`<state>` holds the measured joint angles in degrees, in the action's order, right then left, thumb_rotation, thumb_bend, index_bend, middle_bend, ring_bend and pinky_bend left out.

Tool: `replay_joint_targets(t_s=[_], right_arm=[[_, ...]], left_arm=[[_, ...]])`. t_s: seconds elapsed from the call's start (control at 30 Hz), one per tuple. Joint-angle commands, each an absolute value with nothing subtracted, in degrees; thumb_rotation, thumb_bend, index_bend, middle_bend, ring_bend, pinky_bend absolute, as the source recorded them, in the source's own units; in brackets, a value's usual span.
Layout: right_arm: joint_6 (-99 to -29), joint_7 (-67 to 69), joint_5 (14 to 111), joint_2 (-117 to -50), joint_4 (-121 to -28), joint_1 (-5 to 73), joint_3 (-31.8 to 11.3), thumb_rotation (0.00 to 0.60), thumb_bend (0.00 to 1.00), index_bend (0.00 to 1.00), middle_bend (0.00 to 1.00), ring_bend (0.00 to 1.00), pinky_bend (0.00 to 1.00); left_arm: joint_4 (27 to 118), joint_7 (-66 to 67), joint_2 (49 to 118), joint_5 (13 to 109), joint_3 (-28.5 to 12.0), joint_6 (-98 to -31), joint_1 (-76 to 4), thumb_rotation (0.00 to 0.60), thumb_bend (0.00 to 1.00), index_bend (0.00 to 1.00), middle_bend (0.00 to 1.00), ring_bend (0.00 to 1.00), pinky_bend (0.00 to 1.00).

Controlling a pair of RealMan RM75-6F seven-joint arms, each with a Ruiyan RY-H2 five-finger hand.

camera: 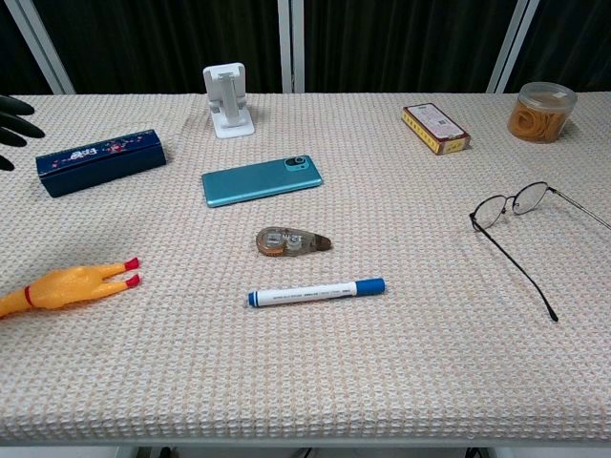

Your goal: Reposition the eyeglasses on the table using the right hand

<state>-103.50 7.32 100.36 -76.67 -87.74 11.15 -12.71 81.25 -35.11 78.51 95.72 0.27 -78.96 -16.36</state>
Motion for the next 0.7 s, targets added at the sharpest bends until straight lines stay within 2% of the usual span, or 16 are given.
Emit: replay_joint_targets(t_s=[0.03, 0.33, 0.43, 0.47, 0.53, 0.6, 0.7], right_arm=[[-103.3, 7.0, 100.6, -76.8, -87.8, 11.4, -12.4, 0.600, 0.55, 0.00, 0.00, 0.00, 0.06], [-103.3, 7.4, 100.6, -76.4, -87.0, 10.9, -11.0, 0.600, 0.55, 0.00, 0.00, 0.00, 0.06], [-101.3, 5.9, 99.8, -75.8, -87.0, 10.5, -9.7, 0.600, 0.55, 0.00, 0.01, 0.00, 0.06], [-99.5, 4.1, 99.1, -75.0, -87.6, 10.3, -8.8, 0.600, 0.54, 0.00, 0.07, 0.03, 0.08], [-93.6, -3.3, 96.2, -71.9, -90.7, 9.9, -6.9, 0.600, 0.53, 0.00, 0.27, 0.19, 0.20], [-86.6, -11.4, 92.2, -68.9, -95.0, 10.1, -5.1, 0.600, 0.53, 0.00, 0.54, 0.47, 0.39], [-77.8, -19.9, 84.9, -66.2, -100.0, 11.2, -3.8, 0.600, 0.63, 0.00, 0.73, 0.66, 0.53]], left_arm=[[81.3, -34.9, 78.3, 95.7, 0.6, -79.6, -16.1, 0.500, 0.00, 0.17, 0.21, 0.19, 0.27], [82.3, -30.2, 77.9, 96.0, 1.3, -81.8, -15.1, 0.496, 0.00, 0.17, 0.21, 0.19, 0.27], [82.7, -26.7, 77.7, 95.8, 1.0, -82.7, -14.7, 0.495, 0.00, 0.17, 0.21, 0.19, 0.27], [82.9, -25.5, 77.6, 95.7, 0.9, -83.0, -14.6, 0.493, 0.00, 0.17, 0.21, 0.19, 0.27], [83.4, -22.9, 77.2, 95.4, 0.6, -83.5, -14.3, 0.493, 0.00, 0.17, 0.21, 0.19, 0.26], [84.1, -20.7, 76.8, 95.1, 0.5, -83.8, -14.1, 0.490, 0.00, 0.17, 0.21, 0.19, 0.26], [85.1, -19.2, 76.2, 94.9, 0.5, -83.9, -13.9, 0.488, 0.00, 0.17, 0.21, 0.19, 0.26]])
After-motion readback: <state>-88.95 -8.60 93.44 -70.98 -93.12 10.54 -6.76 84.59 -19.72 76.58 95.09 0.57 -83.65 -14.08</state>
